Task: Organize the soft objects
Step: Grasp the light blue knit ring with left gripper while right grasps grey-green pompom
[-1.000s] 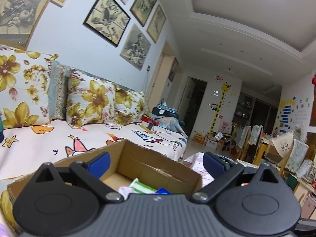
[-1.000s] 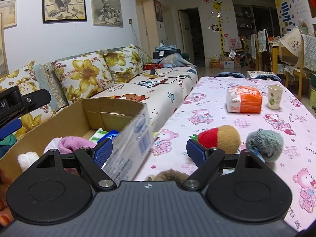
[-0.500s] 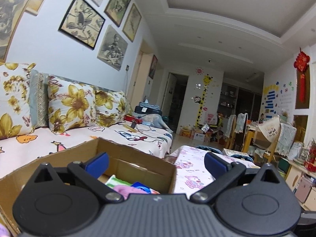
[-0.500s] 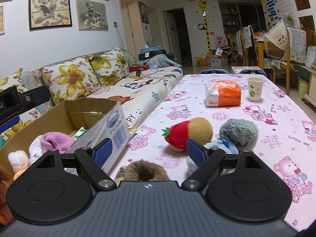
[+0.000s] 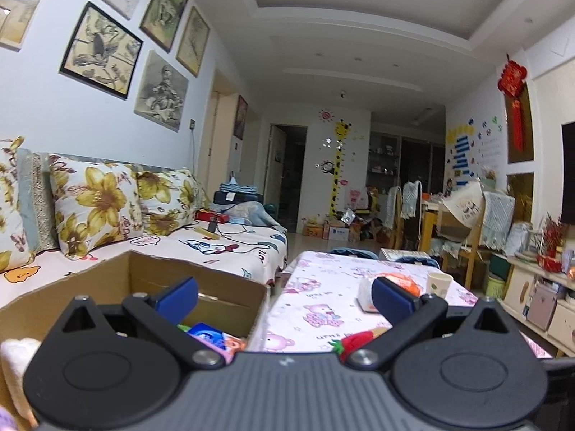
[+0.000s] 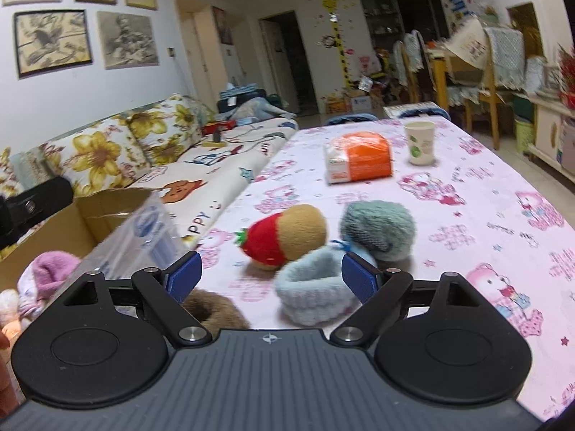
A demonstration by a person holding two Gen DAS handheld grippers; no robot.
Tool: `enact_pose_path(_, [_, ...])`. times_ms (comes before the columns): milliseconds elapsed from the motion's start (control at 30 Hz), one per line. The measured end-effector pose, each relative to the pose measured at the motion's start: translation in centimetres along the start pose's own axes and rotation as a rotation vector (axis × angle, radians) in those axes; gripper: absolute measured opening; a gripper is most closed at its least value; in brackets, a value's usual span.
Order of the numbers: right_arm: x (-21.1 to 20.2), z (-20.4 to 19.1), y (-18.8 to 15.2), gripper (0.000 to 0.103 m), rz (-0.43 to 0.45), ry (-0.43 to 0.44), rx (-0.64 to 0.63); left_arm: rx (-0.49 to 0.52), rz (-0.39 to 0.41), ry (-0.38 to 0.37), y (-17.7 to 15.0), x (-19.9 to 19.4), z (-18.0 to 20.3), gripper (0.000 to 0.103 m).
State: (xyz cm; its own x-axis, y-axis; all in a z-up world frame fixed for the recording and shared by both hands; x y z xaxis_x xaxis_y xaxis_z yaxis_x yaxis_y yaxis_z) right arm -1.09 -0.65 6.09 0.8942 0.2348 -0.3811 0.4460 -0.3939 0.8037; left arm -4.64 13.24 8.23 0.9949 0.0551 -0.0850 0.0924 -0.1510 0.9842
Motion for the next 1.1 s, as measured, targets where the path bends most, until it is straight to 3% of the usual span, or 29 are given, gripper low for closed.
enact_pose_path(500, [1.8,3.8,1.6,0.103,0.016,-0.071,0.105,0.130,-0.064,-0.115,-1.0,1.9,5.3,0.102])
enact_pose_path(833, [4.5,5.9,2.7,0.103,-0.011,-0.013,0.208,0.281,-0.140,-0.245,-3.3,4.1,11.2,0.102])
enact_pose_path(1100, [6.2,5.0,2.3,0.103,-0.055,0.041,0.202,0.313,-0.219,-0.285,-4.9,7.0,13.5,0.102])
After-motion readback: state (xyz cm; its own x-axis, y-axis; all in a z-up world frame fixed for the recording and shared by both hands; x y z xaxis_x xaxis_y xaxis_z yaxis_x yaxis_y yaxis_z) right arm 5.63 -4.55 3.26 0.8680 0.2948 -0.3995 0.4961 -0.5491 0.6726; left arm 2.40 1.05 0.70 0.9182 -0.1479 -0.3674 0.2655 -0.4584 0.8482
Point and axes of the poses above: each gripper's, at about its wrist camera, not at the fingertips, and x roughly the way its jaws point, z to its right, y to its top, the point moved 3 cm from there along x, roughly the way its jaws point, and after that the axes turned 14 degrees about x, right-handed, at the moved point
